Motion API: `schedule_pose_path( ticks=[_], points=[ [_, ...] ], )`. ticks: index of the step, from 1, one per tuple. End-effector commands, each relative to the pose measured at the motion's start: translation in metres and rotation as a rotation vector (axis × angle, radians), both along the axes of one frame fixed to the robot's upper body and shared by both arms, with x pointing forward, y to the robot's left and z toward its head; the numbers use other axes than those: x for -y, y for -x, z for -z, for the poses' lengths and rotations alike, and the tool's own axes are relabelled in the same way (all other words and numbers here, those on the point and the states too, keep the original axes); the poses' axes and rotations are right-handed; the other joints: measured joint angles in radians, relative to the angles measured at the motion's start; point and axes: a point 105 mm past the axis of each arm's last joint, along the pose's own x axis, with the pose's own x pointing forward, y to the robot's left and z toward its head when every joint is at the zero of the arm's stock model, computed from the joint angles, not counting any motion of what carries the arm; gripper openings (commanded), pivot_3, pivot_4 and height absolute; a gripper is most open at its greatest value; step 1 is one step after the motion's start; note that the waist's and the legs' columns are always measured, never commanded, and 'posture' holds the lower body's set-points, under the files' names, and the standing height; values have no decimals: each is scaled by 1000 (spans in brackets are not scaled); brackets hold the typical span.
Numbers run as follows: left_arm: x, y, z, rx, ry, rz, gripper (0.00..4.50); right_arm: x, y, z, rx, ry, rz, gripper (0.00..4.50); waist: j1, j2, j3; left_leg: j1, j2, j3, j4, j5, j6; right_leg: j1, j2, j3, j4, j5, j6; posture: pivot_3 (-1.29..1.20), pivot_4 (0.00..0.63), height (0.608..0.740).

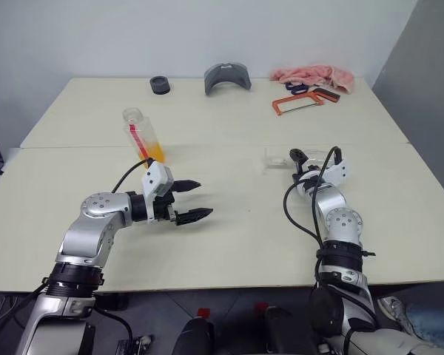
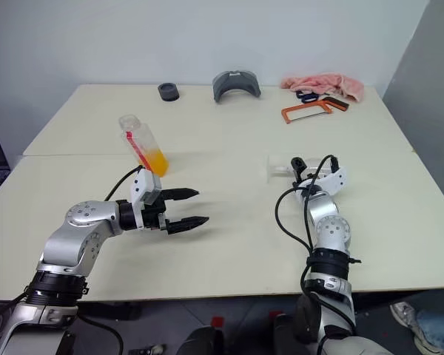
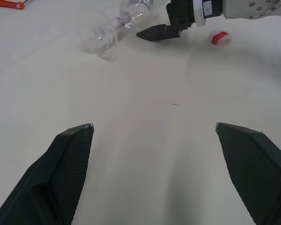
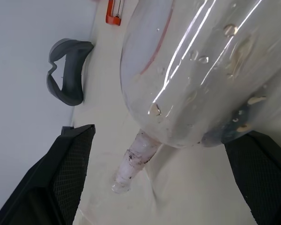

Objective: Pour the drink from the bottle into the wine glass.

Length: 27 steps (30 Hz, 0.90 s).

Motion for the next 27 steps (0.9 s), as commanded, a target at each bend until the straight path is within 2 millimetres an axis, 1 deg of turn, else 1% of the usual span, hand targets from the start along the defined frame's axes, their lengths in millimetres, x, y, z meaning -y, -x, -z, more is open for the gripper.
schedule_pose_path(
  ticks=[1,5,8,10,14,19,22,25,27],
  points=[
    [7,3,-9,39,-5,35,4479,-60,-7,-29,49,-139,-106,4500,-1,0,0,0,0,0,0,0,0,0,0,0,0,0,0,0,150,740],
    [8,4,-9,36,-9,45,4479,-71,-14,-34,35,-180,-108,4500,-2,0,0,0,0,0,0,0,0,0,0,0,0,0,0,0,150,740],
    [8,5,-9,36,-13,49,4479,-80,-16,-39,34,-196,-117,4500,-2,0,0,0,0,0,0,0,0,0,0,0,0,0,0,0,150,740],
    [8,5,-8,36,-15,50,4479,-82,-16,-41,37,-202,-115,4500,-2,1,0,0,0,0,0,0,0,0,-1,0,0,0,0,0,150,740],
    [8,4,-7,34,-23,52,4479,-74,-27,-35,21,-199,-49,4500,-3,1,1,0,0,0,0,0,0,0,-1,1,0,0,0,0,150,740],
    [10,3,-5,34,-32,63,4479,-79,-39,-33,12,-203,-38,4500,-3,2,1,0,0,1,-1,0,0,-1,0,0,0,0,0,0,150,740],
    [11,3,-4,34,-39,68,4479,-75,-45,-26,-3,-189,-11,4500,-3,2,1,-1,0,1,-1,0,0,-1,0,0,-1,0,0,0,150,740],
    [11,3,-3,35,-43,72,4500,-69,-48,-20,-15,-162,20,3919,-3,2,1,-1,0,1,-1,0,0,-1,0,0,-1,0,0,0,150,740],
    [11,3,-3,36,-43,70,4500,-65,-49,-21,-6,-163,34,3239,-2,2,1,-1,0,1,-1,0,0,-1,-1,0,-1,0,0,0,150,740]
  ],
)
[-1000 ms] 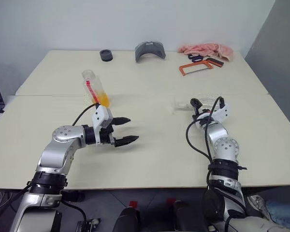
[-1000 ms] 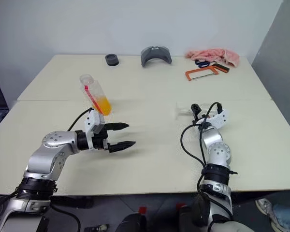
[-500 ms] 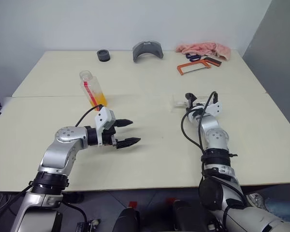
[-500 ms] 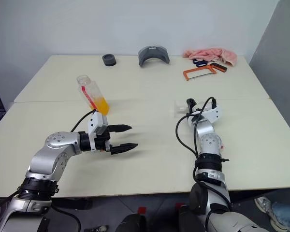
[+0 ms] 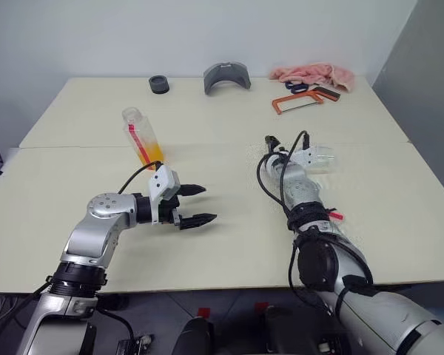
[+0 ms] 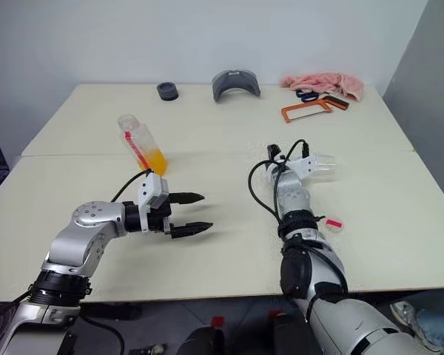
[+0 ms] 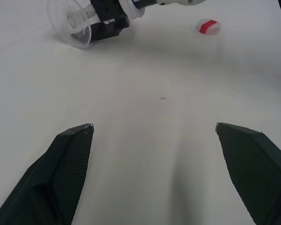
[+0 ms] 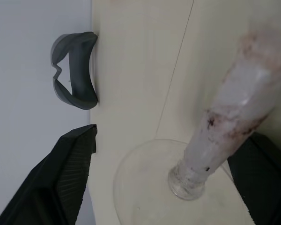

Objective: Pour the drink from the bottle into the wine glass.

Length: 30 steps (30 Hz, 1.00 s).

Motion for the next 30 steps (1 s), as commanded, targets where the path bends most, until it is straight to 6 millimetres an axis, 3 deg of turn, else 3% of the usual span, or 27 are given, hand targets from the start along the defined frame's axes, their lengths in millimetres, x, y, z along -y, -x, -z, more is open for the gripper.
schedule_pose_path(
  ticks=[1,3,16,17,21,30],
  points=[
    [2,-1,-8,42,-3,18,4500,-2,-3,-16,62,-11,21,2887,1,0,0,0,0,0,0,0,0,0,0,0,0,0,0,0,150,740],
    [1,-1,-7,41,-1,15,4500,-1,-3,-18,76,-18,31,2328,1,0,0,0,0,-1,0,0,0,0,0,0,0,0,0,0,150,740],
    [1,-1,-1,31,5,14,4500,-7,8,-23,141,32,-20,2329,1,1,1,-1,1,-1,0,0,0,0,-1,0,0,0,0,0,150,740],
    [1,-1,-1,30,6,15,4500,-9,9,-24,150,26,-27,3039,1,2,1,-1,1,-1,0,0,0,0,-1,0,0,0,0,0,150,740],
    [2,0,2,26,8,17,4500,-13,14,-26,160,-10,-46,4300,1,2,1,-1,1,-1,0,0,0,0,-1,0,0,0,0,0,150,740],
    [4,-1,2,30,7,25,4500,-9,22,-10,86,-58,-27,4300,1,2,1,-1,1,-1,0,0,0,0,-1,0,0,0,0,0,150,740]
  ],
)
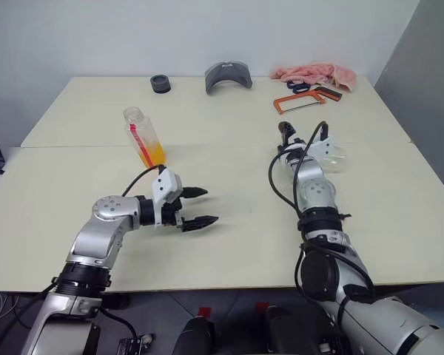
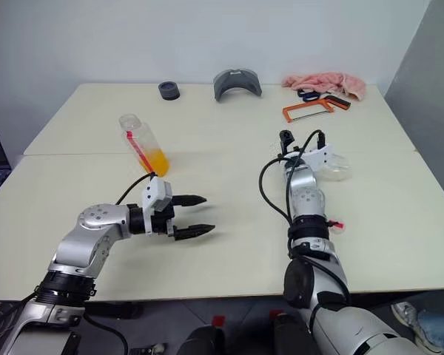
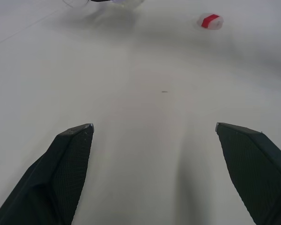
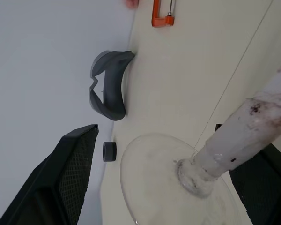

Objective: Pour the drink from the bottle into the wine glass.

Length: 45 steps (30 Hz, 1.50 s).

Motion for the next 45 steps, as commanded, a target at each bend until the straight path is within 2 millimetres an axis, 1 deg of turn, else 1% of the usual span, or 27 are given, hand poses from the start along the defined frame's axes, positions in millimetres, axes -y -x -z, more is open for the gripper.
schedule_pose_path(
  ticks=[1,6,9,15,18,21,22,25,26,31,32,33,36,37,39,41,42,45],
  points=[
    [2,0,-7,34,5,21,4500,-38,17,25,-73,-99,-53,4300,0,0,0,0,0,0,0,0,0,0,0,0,0,0,0,0,150,740],
    [3,0,-8,36,2,27,4500,-34,26,47,-157,-109,-15,4300,0,0,0,0,0,0,0,0,0,0,0,0,0,0,0,0,150,740],
    [3,1,-7,35,1,32,4500,-32,29,54,-185,-122,4,4300,0,0,0,0,0,0,0,0,0,0,0,0,0,0,0,0,150,740],
    [5,0,-7,35,-1,42,4500,-40,31,56,-201,-150,-22,4300,0,0,0,0,0,0,0,0,0,0,0,0,0,0,0,0,150,740],
    [6,-1,-7,36,-4,48,4500,-44,27,55,-195,-145,-40,4300,0,0,0,0,0,0,0,0,0,0,0,0,0,0,0,0,150,740],
    [8,-1,-7,37,-8,58,4500,-44,20,51,-185,-136,-47,3729,0,0,0,0,0,1,0,0,0,0,0,0,0,0,0,0,150,740],
    [9,-1,-7,37,-9,59,4500,-43,17,50,-182,-133,-48,3422,-1,0,0,0,0,1,0,0,0,0,1,0,0,0,0,0,150,740],
    [9,-1,-8,39,-11,61,4500,-38,13,50,-179,-126,-36,2355,-3,0,0,2,0,2,0,0,0,1,2,1,0,0,0,0,150,740],
    [9,-2,-8,40,-11,61,4500,-37,13,51,-178,-125,-32,1929,-4,0,0,2,0,2,0,0,0,1,2,1,0,0,0,0,150,740],
    [8,-1,-8,40,-8,54,4500,-34,14,49,-153,-122,-41,217,-3,0,0,3,0,1,0,0,0,2,3,1,0,0,0,0,150,740],
    [8,-1,-7,39,-7,53,4500,-33,15,47,-135,-116,-50,123,-3,0,0,3,0,1,0,0,0,2,2,1,0,0,0,0,150,740],
    [8,-1,-7,38,-4,51,4500,-33,16,44,-111,-101,-63,124,-3,0,0,3,1,1,0,0,0,2,2,1,0,0,0,0,150,740],
    [8,0,-7,37,2,44,4500,-30,20,29,7,36,-110,123,-4,0,0,3,1,1,-1,0,0,1,2,2,0,0,0,0,150,740],
    [8,-1,-7,37,5,39,4500,-28,21,22,59,115,-125,123,-3,0,0,2,1,1,-1,0,0,0,2,2,0,0,0,0,150,740],
    [7,-2,-9,39,14,28,4500,-27,27,9,185,343,-150,123,-3,1,0,1,1,0,-1,0,0,0,2,1,0,0,0,0,150,740],
    [5,-2,-10,40,20,18,4500,-33,37,0,324,600,-194,123,-3,1,0,1,1,0,-1,0,0,0,2,1,0,0,0,0,150,740],
    [4,-2,-10,40,22,13,4500,-36,42,1,373,710,-217,123,-2,1,0,1,0,0,-1,0,0,-1,2,2,0,0,0,0,150,740],
    [2,-2,-10,37,24,2,4500,-45,55,14,466,960,-291,123,0,0,0,1,-1,-1,-1,0,0,-1,1,1,-1,0,0,0,150,740]
  ],
)
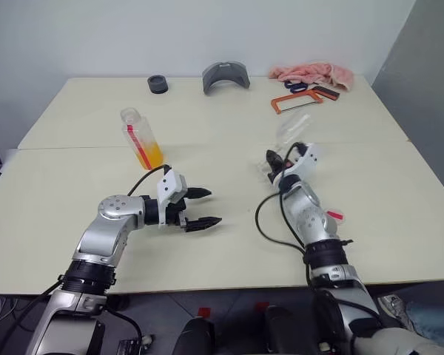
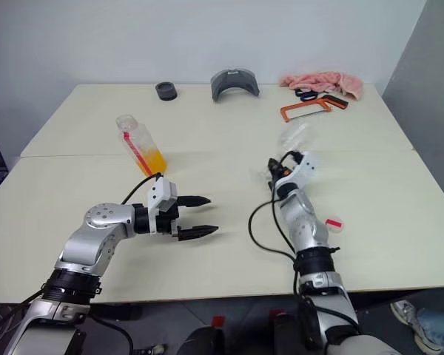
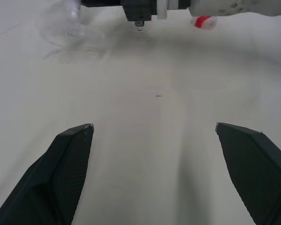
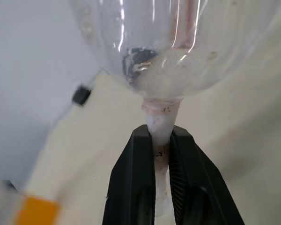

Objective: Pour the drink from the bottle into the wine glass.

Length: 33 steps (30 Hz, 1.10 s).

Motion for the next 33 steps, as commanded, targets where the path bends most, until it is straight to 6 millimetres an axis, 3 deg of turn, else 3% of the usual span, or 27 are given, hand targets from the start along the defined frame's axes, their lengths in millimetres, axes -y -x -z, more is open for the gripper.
schedule_pose_path(
  ticks=[1,6,14,20,25,28,33],
  points=[
    [-3,0,-12,43,25,-16,4500,-16,15,-4,176,268,-97,123,2,0,0,0,0,0,0,0,0,0,0,0,0,0,0,0,150,740],
    [-9,1,-10,40,22,-47,4500,-24,28,22,265,535,-136,123,3,0,0,0,0,0,0,0,0,0,0,0,0,0,0,0,150,740],
    [-18,3,-9,46,20,-93,4500,-32,34,40,345,671,-175,123,3,-1,0,1,0,-1,1,0,0,1,0,0,0,0,0,0,150,740],
    [-31,-6,-19,114,57,-205,4500,-41,27,11,427,582,-192,123,2,-1,0,2,1,-1,1,0,0,1,0,0,0,0,0,0,150,740],
    [-45,-11,-32,181,104,-337,4500,-69,16,-9,479,562,-287,123,-1,-1,0,2,1,-1,0,0,0,1,0,0,0,0,0,0,150,740],
    [-46,-5,-36,192,105,-351,4500,-82,10,-10,477,564,-344,123,0,-1,0,2,1,-1,0,0,0,0,0,0,1,0,0,0,150,740],
    [-50,1,-45,217,107,-385,4500,-87,4,-5,442,545,-372,123,6,-1,0,1,1,-3,0,0,0,1,-3,-1,0,0,0,0,150,740]
  ],
)
